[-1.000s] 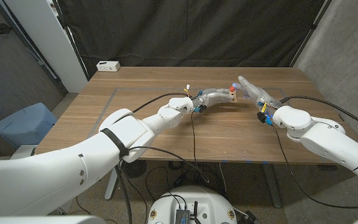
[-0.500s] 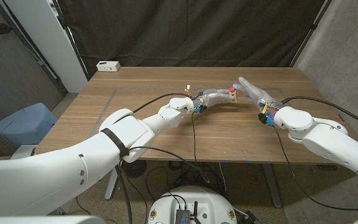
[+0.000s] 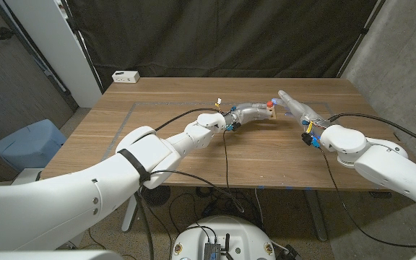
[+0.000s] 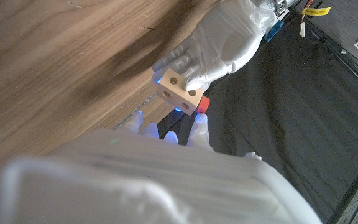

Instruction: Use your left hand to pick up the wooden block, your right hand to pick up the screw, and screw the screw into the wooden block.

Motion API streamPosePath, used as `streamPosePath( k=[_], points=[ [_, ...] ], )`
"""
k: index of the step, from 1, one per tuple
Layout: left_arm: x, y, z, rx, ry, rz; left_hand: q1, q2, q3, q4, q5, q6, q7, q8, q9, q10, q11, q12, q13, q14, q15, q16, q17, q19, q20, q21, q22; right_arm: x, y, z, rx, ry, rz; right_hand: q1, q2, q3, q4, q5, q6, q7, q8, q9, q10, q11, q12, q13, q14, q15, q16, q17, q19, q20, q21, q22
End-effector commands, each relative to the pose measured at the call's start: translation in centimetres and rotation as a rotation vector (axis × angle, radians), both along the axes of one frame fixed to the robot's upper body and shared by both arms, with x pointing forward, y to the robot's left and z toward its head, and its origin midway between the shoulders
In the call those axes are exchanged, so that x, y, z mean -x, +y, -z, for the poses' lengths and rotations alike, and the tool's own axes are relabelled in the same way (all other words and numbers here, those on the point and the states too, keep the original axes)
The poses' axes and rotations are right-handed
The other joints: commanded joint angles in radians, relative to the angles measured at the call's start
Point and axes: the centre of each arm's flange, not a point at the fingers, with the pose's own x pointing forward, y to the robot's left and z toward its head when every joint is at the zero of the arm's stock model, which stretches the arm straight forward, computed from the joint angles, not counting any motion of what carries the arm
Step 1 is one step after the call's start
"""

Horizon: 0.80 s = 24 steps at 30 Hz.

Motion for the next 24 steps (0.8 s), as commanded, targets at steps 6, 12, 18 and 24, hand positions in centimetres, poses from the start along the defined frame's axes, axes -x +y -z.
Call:
streamPosePath(
  k=[6,12,18,24],
  points=[
    [0.08,-0.24,-0.09,-0.002,-0.001,0.003,-0.003,0.008,0.004,0.005,0.005,0.047,0.041,0.009,0.005,0.008,0.001,0.008,0.002,0.013,-0.057,0.004,0.003,0.005,-0.003,0.007,0.004,0.76,-0.12,0.38,0.020,0.015,0.002,0.010,0.031,0.002,0.003,0.008,0.012,0.005,0.007,0.001,-0.060,0.005,0.004,0.001,-0.134,0.003,0.001,0.000,0.008,-0.001,0.004,0.000],
    [0.11,-0.30,-0.02,0.000,0.001,0.004,-0.003,0.008,0.004,0.005,0.005,0.046,0.042,0.009,0.005,0.007,0.001,0.008,0.002,0.012,-0.056,0.003,0.003,0.005,-0.004,0.007,0.004,0.87,-0.03,0.37,0.032,0.017,-0.004,0.010,0.031,0.003,0.002,0.008,0.013,0.005,0.008,0.001,-0.059,0.005,0.005,0.001,-0.134,0.003,0.001,0.000,0.009,-0.002,0.004,0.000],
    [0.05,-0.14,-0.09,0.001,-0.001,0.001,-0.004,0.008,0.004,0.005,0.005,0.046,0.042,0.009,0.005,0.007,0.001,0.008,0.002,0.012,-0.057,0.003,0.003,0.004,-0.002,0.007,0.004,0.98,0.25,0.23,0.040,0.014,-0.013,0.010,0.031,0.003,0.002,0.008,0.013,0.005,0.007,0.001,-0.059,0.005,0.004,0.001,-0.133,0.003,0.002,0.000,0.009,-0.002,0.004,0.000],
    [0.05,-0.11,0.02,0.003,0.002,0.003,-0.005,0.009,0.005,0.006,0.005,0.045,0.043,0.008,0.005,0.008,0.001,0.008,0.002,0.012,-0.056,0.003,0.003,0.004,-0.001,0.007,0.004,1.03,0.37,0.11,0.041,0.012,-0.014,0.011,0.031,0.003,0.002,0.008,0.014,0.004,0.007,0.001,-0.059,0.005,0.004,0.001,-0.132,0.002,0.002,0.000,0.010,-0.002,0.004,-0.001]
  ],
)
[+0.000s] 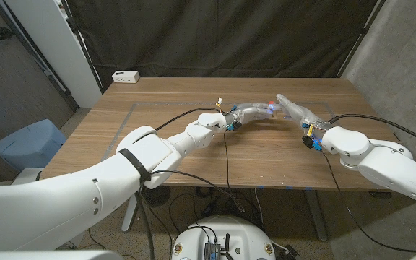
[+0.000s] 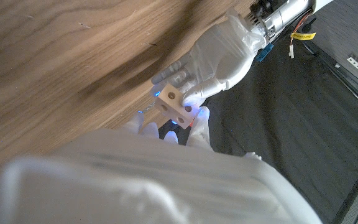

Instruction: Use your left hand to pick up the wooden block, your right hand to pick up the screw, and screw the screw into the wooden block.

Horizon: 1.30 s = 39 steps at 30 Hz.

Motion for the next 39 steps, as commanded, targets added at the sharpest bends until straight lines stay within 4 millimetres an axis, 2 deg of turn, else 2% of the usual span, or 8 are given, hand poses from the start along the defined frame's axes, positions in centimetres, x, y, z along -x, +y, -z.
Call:
streamPosePath(
  k=[1,17,39],
  points=[
    [0.0,0.2,0.1,0.004,0.002,0.000,-0.005,0.009,0.005,0.006,0.004,0.049,0.039,0.009,0.006,0.010,0.000,0.006,0.000,0.012,-0.056,0.003,0.003,0.004,-0.002,0.007,0.004,0.2,0.2,-0.2,0.011,-0.002,-0.006,0.011,0.031,0.003,0.002,0.008,0.001,-0.003,0.005,0.000,-0.059,0.005,0.005,0.001,-0.132,0.003,0.002,0.000,0.004,0.004,0.004,-0.001],
    [-0.1,0.4,0.0,0.002,0.000,0.000,-0.004,0.008,0.005,0.005,0.004,0.049,0.038,0.009,0.006,0.009,0.000,0.006,0.000,0.013,-0.057,0.003,0.003,0.005,-0.003,0.007,0.004,0.5,-0.6,-0.6,-0.012,-0.014,0.023,0.012,0.031,0.004,0.001,0.008,0.006,0.000,0.006,0.000,-0.054,0.008,0.006,0.001,-0.129,0.004,0.003,0.000,0.008,0.004,0.005,-0.001],
    [-0.2,0.8,0.0,0.002,-0.006,0.004,-0.006,0.008,0.005,0.005,0.004,0.050,0.039,0.009,0.006,0.009,0.000,0.006,0.000,0.012,-0.056,0.003,0.003,0.005,-0.002,0.007,0.004,-0.5,-1.2,-1.8,-0.009,-0.030,0.032,0.014,0.030,0.005,0.000,0.008,0.005,0.005,0.005,0.000,-0.048,0.012,0.007,0.001,-0.122,0.007,0.004,-0.001,0.013,0.007,0.005,-0.001]
  ],
)
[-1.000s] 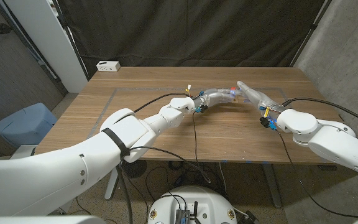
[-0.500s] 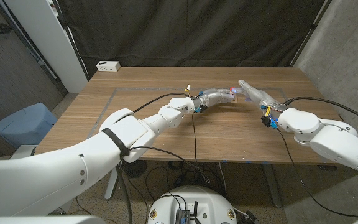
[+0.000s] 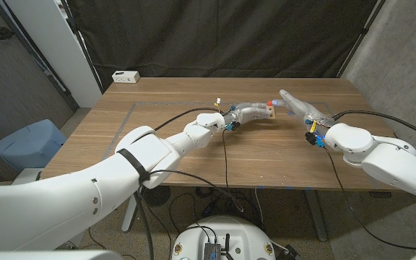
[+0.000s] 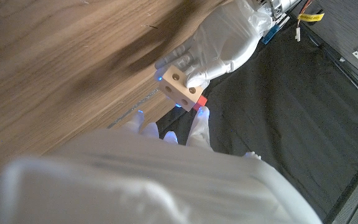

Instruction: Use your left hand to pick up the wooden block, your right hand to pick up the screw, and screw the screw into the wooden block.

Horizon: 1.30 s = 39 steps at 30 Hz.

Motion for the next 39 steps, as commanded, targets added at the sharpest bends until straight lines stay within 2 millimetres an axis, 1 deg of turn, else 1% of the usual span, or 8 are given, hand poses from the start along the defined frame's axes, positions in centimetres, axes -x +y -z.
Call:
streamPosePath(
  k=[1,5,10,24,39],
  points=[
    [0.0,0.2,0.1,-0.004,0.000,0.002,-0.006,0.008,0.005,0.005,0.005,0.050,0.040,0.009,0.005,0.010,0.000,0.010,0.002,0.013,-0.056,0.003,0.003,0.005,-0.002,0.007,0.004,-0.7,-0.1,-0.4,-0.002,-0.003,-0.002,0.010,0.026,0.005,0.000,0.008,0.004,0.005,0.004,0.000,-0.045,0.005,0.007,0.001,-0.122,0.007,0.004,-0.001,0.009,0.004,0.005,-0.001],
    [0.0,0.2,0.2,-0.004,0.002,0.002,-0.006,0.009,0.005,0.006,0.005,0.047,0.037,0.008,0.005,0.010,0.000,0.010,0.002,0.012,-0.056,0.003,0.003,0.005,-0.003,0.007,0.004,-1.1,-0.2,-0.5,-0.003,-0.004,-0.005,0.010,0.026,0.005,0.000,0.008,-0.007,0.009,0.000,0.000,-0.046,0.004,0.006,0.001,-0.123,0.007,0.003,-0.001,0.008,0.005,0.004,-0.001],
    [-0.2,0.3,0.1,-0.006,0.005,-0.009,-0.006,0.009,0.005,0.006,0.005,0.048,0.040,0.008,0.005,0.010,0.000,0.010,0.002,0.012,-0.057,0.002,0.003,0.005,-0.002,0.007,0.004,-1.5,-0.3,-0.6,-0.005,-0.005,-0.005,0.011,0.025,0.005,-0.001,0.008,-0.012,0.009,-0.002,0.000,-0.046,0.005,0.006,0.001,-0.124,0.007,0.003,-0.001,0.005,0.007,0.003,-0.001],
    [-0.3,-0.1,-0.1,-0.016,0.016,-0.028,-0.007,0.009,0.006,0.006,0.006,0.049,0.040,0.009,0.005,0.010,0.000,0.010,0.002,0.012,-0.056,0.002,0.003,0.004,-0.002,0.006,0.004,-2.4,-0.4,-1.1,-0.006,-0.009,-0.009,0.011,0.024,0.005,-0.001,0.008,-0.014,0.007,-0.001,0.000,-0.046,0.005,0.005,0.001,-0.123,0.007,0.002,-0.001,0.004,0.006,0.003,-0.001],
    [-0.2,-0.3,-0.1,-0.019,0.012,-0.024,-0.007,0.009,0.006,0.005,0.006,0.051,0.040,0.009,0.005,0.010,0.000,0.010,0.002,0.013,-0.057,0.002,0.003,0.004,-0.003,0.007,0.004,-3.6,0.0,-1.1,-0.009,-0.001,-0.032,0.011,0.023,0.005,-0.001,0.007,-0.016,0.006,-0.001,0.000,-0.048,0.003,0.004,0.001,-0.124,0.007,0.002,-0.001,0.003,0.007,0.002,-0.001]
  ],
)
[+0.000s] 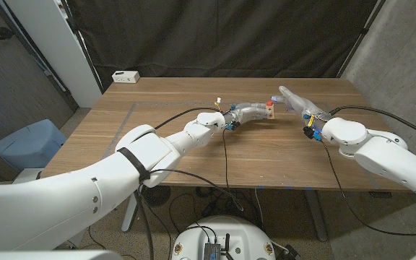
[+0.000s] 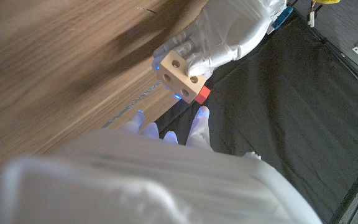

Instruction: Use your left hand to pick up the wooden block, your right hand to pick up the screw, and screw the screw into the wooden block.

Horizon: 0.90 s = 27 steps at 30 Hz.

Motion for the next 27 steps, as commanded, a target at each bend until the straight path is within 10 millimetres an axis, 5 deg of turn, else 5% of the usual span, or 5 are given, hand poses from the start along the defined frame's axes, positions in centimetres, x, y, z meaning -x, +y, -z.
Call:
streamPosePath(
  k=[1,27],
  points=[
    [0.04,-0.13,-0.10,-0.003,-0.003,0.001,-0.002,0.013,0.006,0.005,0.004,0.051,0.039,0.009,0.005,0.010,0.003,0.007,0.002,0.013,-0.057,0.002,0.003,0.004,-0.003,0.007,0.004,-0.98,0.29,-0.12,0.000,0.001,-0.017,0.011,0.023,0.005,-0.001,0.007,-0.005,0.003,-0.001,0.000,-0.048,0.003,0.004,0.001,-0.124,0.007,0.001,-0.001,0.004,0.007,0.002,-0.001],
    [0.51,-0.19,0.02,0.009,-0.028,0.037,-0.003,0.014,0.006,0.005,0.004,0.049,0.040,0.009,0.005,0.010,0.003,0.007,0.002,0.012,-0.055,0.002,0.003,0.004,-0.004,0.007,0.004,-1.41,0.33,0.45,-0.013,0.016,-0.025,0.011,0.024,0.006,-0.001,0.008,-0.004,0.002,0.001,0.000,-0.047,0.005,0.004,0.001,-0.122,0.007,0.002,-0.001,0.004,0.006,0.002,-0.001]
  ],
)
